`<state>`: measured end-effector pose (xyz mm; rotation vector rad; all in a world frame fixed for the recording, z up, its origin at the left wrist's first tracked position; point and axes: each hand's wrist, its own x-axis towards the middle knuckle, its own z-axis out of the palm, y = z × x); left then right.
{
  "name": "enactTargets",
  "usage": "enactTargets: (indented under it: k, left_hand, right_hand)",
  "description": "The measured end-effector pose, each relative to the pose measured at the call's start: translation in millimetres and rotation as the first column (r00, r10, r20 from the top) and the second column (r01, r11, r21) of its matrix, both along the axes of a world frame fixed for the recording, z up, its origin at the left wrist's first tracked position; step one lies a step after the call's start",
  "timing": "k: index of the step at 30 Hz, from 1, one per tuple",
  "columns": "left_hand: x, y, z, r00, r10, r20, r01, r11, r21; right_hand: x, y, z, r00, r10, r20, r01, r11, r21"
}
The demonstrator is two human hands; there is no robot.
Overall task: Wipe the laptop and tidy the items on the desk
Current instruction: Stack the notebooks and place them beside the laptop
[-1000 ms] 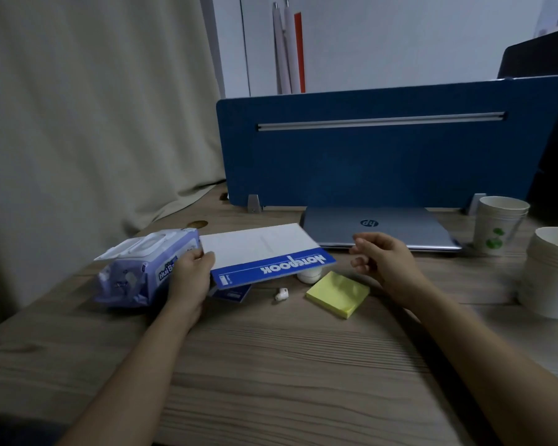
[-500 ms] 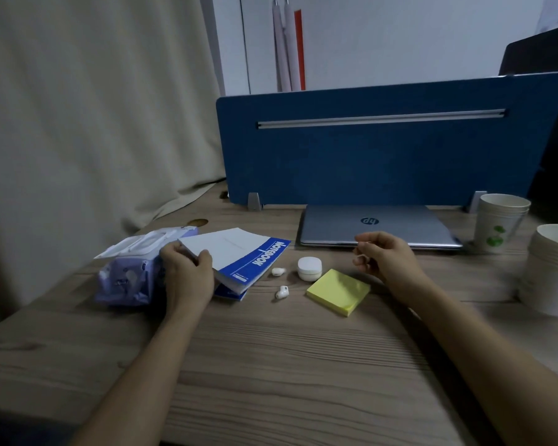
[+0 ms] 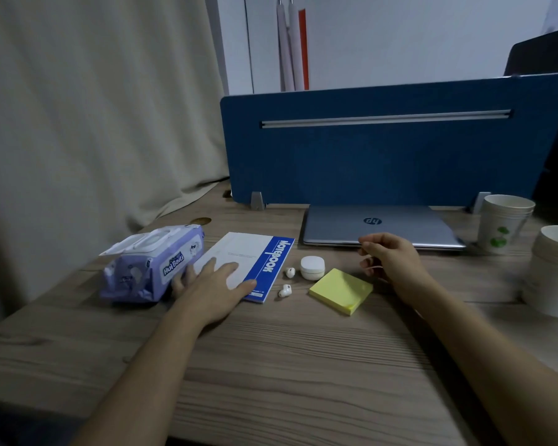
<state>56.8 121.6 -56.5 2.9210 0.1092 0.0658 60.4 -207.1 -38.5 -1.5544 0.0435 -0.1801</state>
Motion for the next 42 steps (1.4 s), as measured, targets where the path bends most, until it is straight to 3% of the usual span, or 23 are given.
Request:
enactTargets:
  k: [7,14,27,30,32,34,37,42]
  left_hand:
    - [-7,1,5,0.994,0.016,-0.110,-0.015,1.000,0.017]
    - [-5,12,9,0.973,-0.061,-0.223,0.072,0.997,0.039]
    - [35,-28,7,0.988,-0.075,-0.134,0.085,0.994,0.072]
    - [53,-36,4,0.993,-0.067,-0.096,0.075,0.994,0.078]
    - [63,-35,4,0.994,-0.077,-0.081,0.082,0.995,0.061]
    - [70,-30,4,0.992,-0.117,-0.047,0.119,0.992,0.036]
    - [76,-22,1,0.988,-0.149,0.050,0.151,0.988,-0.040]
    - [85,-24,-6,0.984,-0.131,0.122,0.140,0.988,-0.067]
  right_hand:
    - [-1,-1,0,1.000,-0.023,-0.010,0.023,0.999,-0.026]
    - [1,-2,-2,0.999,-0.036,-0.015,0.035,0.998,-0.047]
    - [7,-6,-8,0.997,-0.076,-0.005,0.075,0.993,-0.094]
    - [9,-11,-12,0.994,-0.106,0.034,0.110,0.978,-0.175]
    - [12,-15,-16,0.980,-0.147,0.137,0.186,0.920,-0.346]
    - [17,-19,-20,0.938,-0.190,0.291,0.322,0.789,-0.523]
    - [29,-24,-21,0.864,-0.184,0.468,0.481,0.574,-0.663]
    - [51,-22,-26,0.911,0.020,0.412,0.401,0.189,-0.896]
